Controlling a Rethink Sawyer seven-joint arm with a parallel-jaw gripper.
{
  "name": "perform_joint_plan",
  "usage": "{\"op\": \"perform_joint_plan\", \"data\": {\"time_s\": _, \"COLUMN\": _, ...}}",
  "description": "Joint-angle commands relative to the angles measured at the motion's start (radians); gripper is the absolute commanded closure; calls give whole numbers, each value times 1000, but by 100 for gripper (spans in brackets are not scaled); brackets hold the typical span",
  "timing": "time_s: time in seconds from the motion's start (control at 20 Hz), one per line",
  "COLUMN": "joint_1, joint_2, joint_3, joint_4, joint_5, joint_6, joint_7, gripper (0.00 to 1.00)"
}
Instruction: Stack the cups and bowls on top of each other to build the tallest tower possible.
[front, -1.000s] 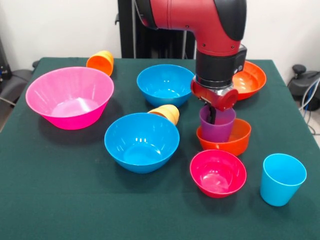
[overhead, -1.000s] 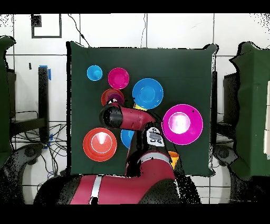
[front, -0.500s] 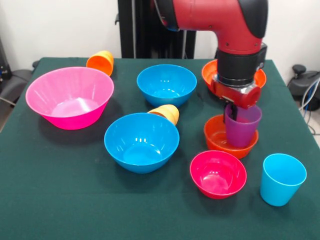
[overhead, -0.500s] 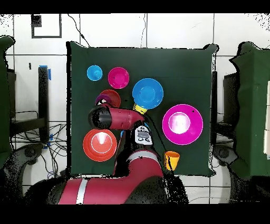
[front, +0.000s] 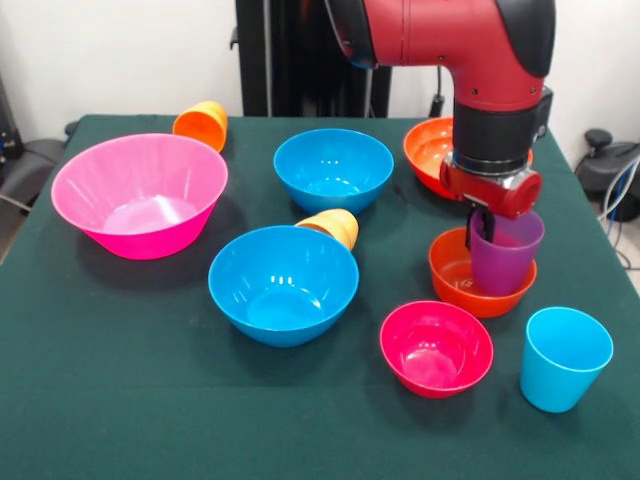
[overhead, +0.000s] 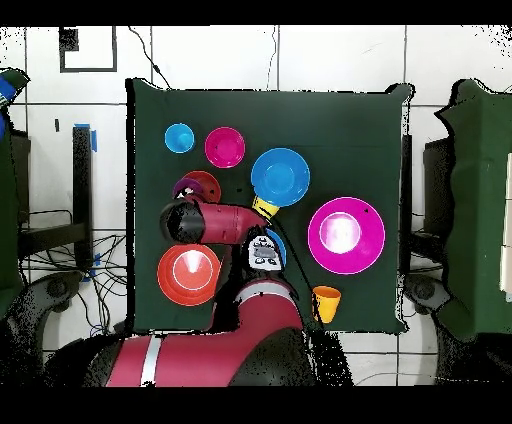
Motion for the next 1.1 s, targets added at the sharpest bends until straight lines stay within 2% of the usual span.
{"op": "perform_joint_plan", "data": {"time_s": 0.05, "joint_1": -11, "joint_2": 149, "joint_3": 44, "joint_4": -131, "joint_5": -73, "joint_6": 29, "joint_7": -62, "gripper": 100}}
{"op": "perform_joint_plan", "data": {"time_s": 0.25, "joint_1": 3, "joint_2": 228, "joint_3": -2, "joint_4": -191, "joint_5": -111, "joint_6": 27, "joint_7": -83, "gripper": 100}}
{"op": "perform_joint_plan", "data": {"time_s": 0.45, "joint_1": 11, "joint_2": 253, "joint_3": -23, "joint_4": -219, "joint_5": -132, "joint_6": 77, "joint_7": -88, "gripper": 100}}
{"op": "perform_joint_plan", "data": {"time_s": 0.7, "joint_1": 21, "joint_2": 262, "joint_3": -47, "joint_4": -225, "joint_5": -144, "joint_6": 91, "joint_7": -58, "gripper": 100}}
{"op": "perform_joint_plan", "data": {"time_s": 1.1, "joint_1": 50, "joint_2": 227, "joint_3": -123, "joint_4": -222, "joint_5": -170, "joint_6": 319, "joint_7": -85, "gripper": 100}}
